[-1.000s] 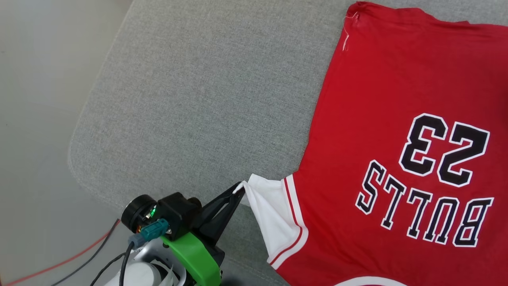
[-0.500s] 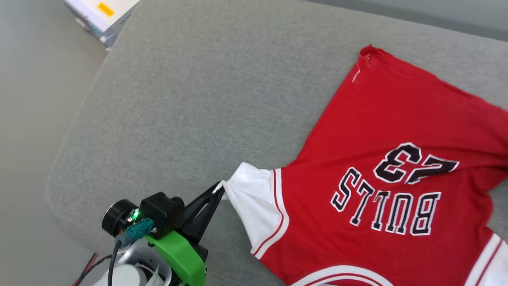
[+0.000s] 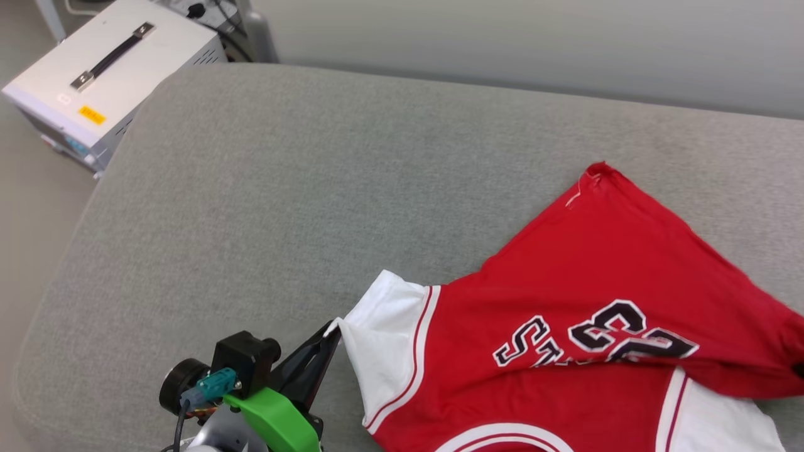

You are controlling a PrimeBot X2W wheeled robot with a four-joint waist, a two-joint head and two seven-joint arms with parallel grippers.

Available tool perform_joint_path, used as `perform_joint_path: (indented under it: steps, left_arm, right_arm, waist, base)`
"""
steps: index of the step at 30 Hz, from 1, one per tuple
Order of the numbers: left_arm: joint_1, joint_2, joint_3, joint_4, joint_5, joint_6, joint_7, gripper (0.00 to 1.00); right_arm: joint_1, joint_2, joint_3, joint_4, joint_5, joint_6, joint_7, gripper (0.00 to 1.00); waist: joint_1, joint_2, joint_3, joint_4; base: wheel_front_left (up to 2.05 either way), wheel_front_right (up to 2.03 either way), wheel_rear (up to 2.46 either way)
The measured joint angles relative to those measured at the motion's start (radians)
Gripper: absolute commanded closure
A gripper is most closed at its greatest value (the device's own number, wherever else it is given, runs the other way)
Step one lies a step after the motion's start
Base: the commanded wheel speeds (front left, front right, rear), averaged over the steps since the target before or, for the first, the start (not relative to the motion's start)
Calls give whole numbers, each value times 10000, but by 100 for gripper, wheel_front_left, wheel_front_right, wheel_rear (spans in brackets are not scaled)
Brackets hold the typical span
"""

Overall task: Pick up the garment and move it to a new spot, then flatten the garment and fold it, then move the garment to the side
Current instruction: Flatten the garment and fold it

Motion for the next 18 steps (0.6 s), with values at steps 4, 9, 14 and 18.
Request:
perform_joint_path:
  steps: [4, 9, 14, 18]
  left_arm:
    - [1, -276, 40, 151, -94, 151, -136, 100]
    - [0, -525, 73, 376, -132, 276, -318, 100]
    - [-15, -589, 69, 516, -128, 290, -408, 100]
    - [-89, -640, 65, 562, -125, 288, -495, 100]
  right_arm:
    - [1018, 384, -391, -830, -40, 0, 136, 100]
    - [2049, 938, -786, -1241, -247, 0, 426, 100]
    - [2264, 1175, -895, -1628, -318, 0, 351, 0]
    - [2234, 1151, -934, -2079, -295, 0, 339, 0]
  waist:
    - [0, 0, -344, -326]
    - [0, 0, -616, -663]
    - [0, 0, -610, -755]
    - [0, 0, -461, -660]
  base:
    - [0, 0, 0]
    - [0, 0, 0]
    - [0, 0, 0]
    - [0, 0, 0]
